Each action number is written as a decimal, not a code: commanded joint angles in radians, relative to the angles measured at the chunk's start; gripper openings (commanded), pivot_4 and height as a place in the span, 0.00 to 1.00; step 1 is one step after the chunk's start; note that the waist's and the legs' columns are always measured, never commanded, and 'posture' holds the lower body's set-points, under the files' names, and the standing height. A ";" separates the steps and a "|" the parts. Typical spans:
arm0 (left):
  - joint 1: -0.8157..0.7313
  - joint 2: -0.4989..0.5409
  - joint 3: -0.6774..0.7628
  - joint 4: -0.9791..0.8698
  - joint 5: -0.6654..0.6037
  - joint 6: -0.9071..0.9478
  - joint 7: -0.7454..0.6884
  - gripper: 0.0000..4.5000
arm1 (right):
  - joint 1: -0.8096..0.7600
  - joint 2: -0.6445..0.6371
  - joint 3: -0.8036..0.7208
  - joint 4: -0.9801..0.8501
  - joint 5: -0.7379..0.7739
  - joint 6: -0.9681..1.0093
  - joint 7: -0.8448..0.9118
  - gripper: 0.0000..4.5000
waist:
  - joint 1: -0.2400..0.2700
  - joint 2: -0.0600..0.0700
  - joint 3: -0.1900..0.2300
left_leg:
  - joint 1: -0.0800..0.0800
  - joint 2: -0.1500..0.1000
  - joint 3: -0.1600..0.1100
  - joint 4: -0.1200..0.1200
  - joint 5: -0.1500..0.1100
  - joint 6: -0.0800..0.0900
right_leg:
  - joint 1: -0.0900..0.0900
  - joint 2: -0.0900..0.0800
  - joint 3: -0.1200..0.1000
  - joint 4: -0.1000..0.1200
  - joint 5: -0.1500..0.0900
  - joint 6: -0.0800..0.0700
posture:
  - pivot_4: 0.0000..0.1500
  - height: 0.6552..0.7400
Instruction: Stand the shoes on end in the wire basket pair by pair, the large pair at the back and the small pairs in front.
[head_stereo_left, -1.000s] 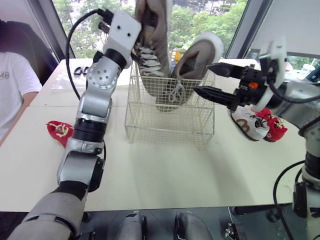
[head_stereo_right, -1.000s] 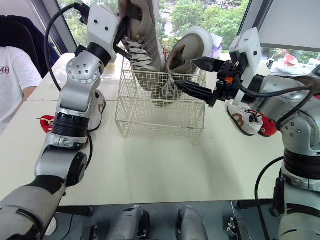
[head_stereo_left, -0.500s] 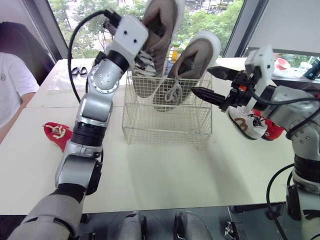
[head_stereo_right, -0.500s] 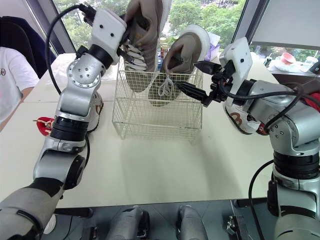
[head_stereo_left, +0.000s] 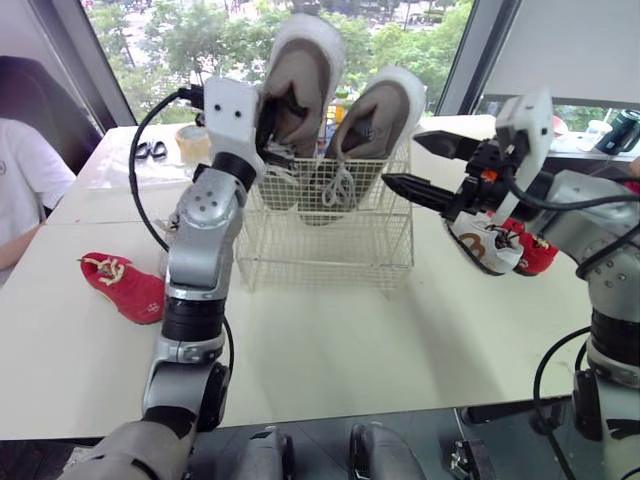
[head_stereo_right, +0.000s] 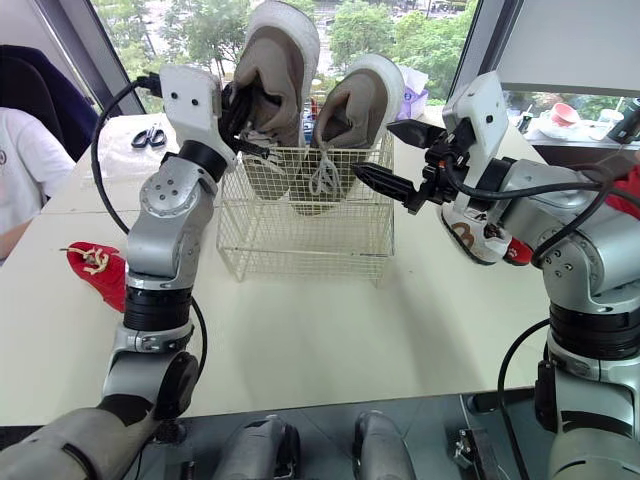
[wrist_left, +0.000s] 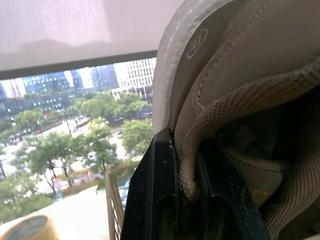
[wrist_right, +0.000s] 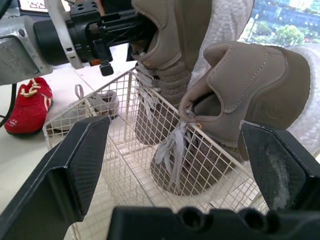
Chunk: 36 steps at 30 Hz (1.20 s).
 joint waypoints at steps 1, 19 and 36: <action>0.054 0.012 0.002 0.114 -0.011 0.171 0.007 0.00 | -0.023 -0.004 -0.022 -0.017 0.002 -0.017 0.006 1.00 | 0.000 0.001 -0.002 | 0.001 0.000 0.000 0.000 0.000 0.000 | 0.000 0.000 0.000 0.000 0.000 0.000 | 1.00 1.00; 0.112 0.227 0.163 -0.237 -0.345 0.374 -0.214 0.99 | 0.010 -0.016 -0.046 -0.023 0.036 0.009 0.034 1.00 | 0.000 0.001 -0.001 | -0.003 0.001 -0.002 -0.001 0.000 0.000 | -0.003 0.002 0.000 -0.001 0.000 -0.001 | 1.00 1.00; 0.550 0.395 0.242 -0.627 -0.855 0.656 -0.371 0.99 | 0.254 -0.046 -0.450 0.117 0.127 0.054 -0.112 1.00 | 0.005 -0.001 0.001 | -0.004 0.000 0.000 -0.001 -0.001 0.000 | -0.002 0.000 0.002 -0.005 -0.003 -0.004 | 1.00 1.00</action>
